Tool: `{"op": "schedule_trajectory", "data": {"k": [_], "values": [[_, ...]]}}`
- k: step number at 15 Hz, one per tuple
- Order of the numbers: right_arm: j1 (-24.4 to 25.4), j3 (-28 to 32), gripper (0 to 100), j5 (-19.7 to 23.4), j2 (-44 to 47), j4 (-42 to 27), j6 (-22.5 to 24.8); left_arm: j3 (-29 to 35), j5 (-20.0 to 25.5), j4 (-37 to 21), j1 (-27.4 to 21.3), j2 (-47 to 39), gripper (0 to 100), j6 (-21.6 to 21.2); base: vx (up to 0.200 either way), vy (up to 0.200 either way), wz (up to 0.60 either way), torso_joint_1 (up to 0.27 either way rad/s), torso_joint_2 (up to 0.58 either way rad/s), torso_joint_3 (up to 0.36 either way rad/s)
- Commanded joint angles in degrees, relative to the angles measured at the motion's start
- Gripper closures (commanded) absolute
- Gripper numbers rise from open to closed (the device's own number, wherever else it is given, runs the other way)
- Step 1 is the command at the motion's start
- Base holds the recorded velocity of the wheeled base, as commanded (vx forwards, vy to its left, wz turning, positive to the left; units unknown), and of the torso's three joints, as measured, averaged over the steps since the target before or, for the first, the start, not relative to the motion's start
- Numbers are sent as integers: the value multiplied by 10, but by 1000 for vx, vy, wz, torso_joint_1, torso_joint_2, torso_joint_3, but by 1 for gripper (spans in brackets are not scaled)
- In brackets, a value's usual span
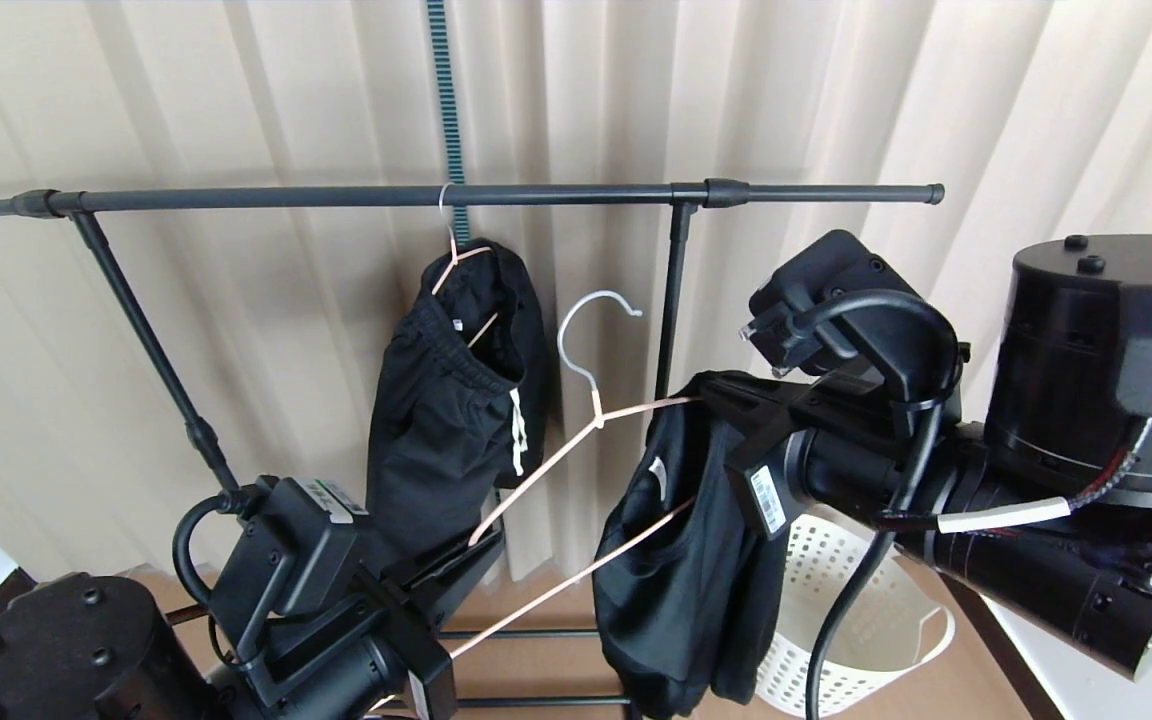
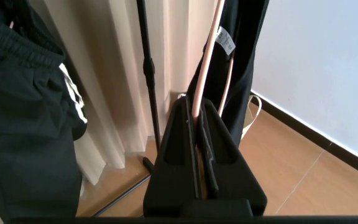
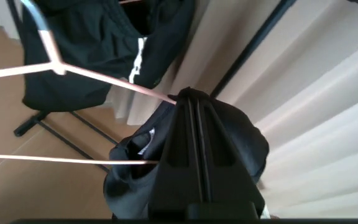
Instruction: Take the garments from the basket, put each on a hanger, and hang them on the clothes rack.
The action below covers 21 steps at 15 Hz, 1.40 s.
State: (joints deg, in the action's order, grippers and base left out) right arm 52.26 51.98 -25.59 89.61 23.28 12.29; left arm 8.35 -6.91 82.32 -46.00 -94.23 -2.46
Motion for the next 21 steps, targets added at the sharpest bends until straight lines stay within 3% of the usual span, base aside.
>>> {"op": "schedule_trajectory", "data": {"k": [1, 12, 15, 21], "values": [[10, 0, 100, 6, -1, 0, 0, 0, 0, 0, 0, -2, 100, 0, 0, 0, 0, 0, 0, 0], [73, 10, 100, 20, 11, 1, -50, -5, 0, 3, -7, 0, 100, 0, 0, 0, 0, 0, 0, 0], [74, 41, 100, 22, 25, -7, -107, -15, 1, 37, -8, -2, 100, 0, 0, 0, 0, 0, 0, 0], [39, 51, 100, 24, 25, -8, -109, -18, 1, 41, -8, -2, 100, -1, 0, 0, 0, 0, 0, 0]]}}
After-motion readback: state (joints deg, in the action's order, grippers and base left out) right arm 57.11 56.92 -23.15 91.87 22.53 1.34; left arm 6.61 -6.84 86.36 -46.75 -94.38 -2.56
